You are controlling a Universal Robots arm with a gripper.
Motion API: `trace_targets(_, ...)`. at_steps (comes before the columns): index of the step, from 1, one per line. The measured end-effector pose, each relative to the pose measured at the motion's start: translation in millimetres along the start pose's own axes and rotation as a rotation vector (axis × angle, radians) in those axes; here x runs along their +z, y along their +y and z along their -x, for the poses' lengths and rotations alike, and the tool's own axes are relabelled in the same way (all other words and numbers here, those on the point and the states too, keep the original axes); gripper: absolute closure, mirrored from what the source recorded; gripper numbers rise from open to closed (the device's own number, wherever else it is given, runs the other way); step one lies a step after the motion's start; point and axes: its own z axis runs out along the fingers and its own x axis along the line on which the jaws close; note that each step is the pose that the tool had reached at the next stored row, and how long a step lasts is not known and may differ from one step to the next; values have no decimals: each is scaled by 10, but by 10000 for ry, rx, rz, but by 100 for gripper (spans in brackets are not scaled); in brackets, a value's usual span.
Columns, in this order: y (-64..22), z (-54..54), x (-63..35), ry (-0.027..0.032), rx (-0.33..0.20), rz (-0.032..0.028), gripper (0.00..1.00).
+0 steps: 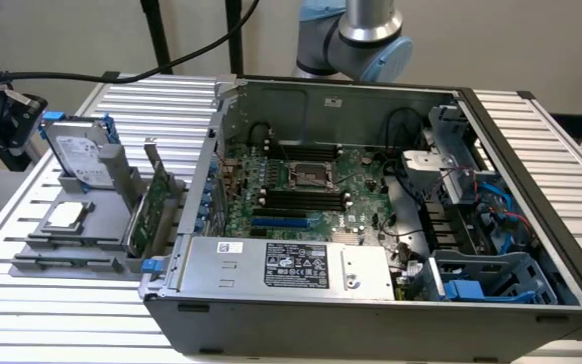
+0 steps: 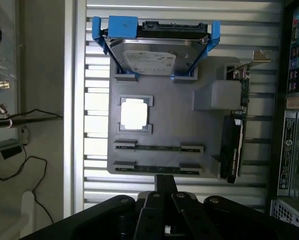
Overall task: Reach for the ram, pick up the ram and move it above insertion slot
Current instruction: 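Pick up the ram and move it above insertion slot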
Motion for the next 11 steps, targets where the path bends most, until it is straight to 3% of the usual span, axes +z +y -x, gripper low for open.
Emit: trace_targets(11, 0, 0, 0, 0, -4, -2, 89)
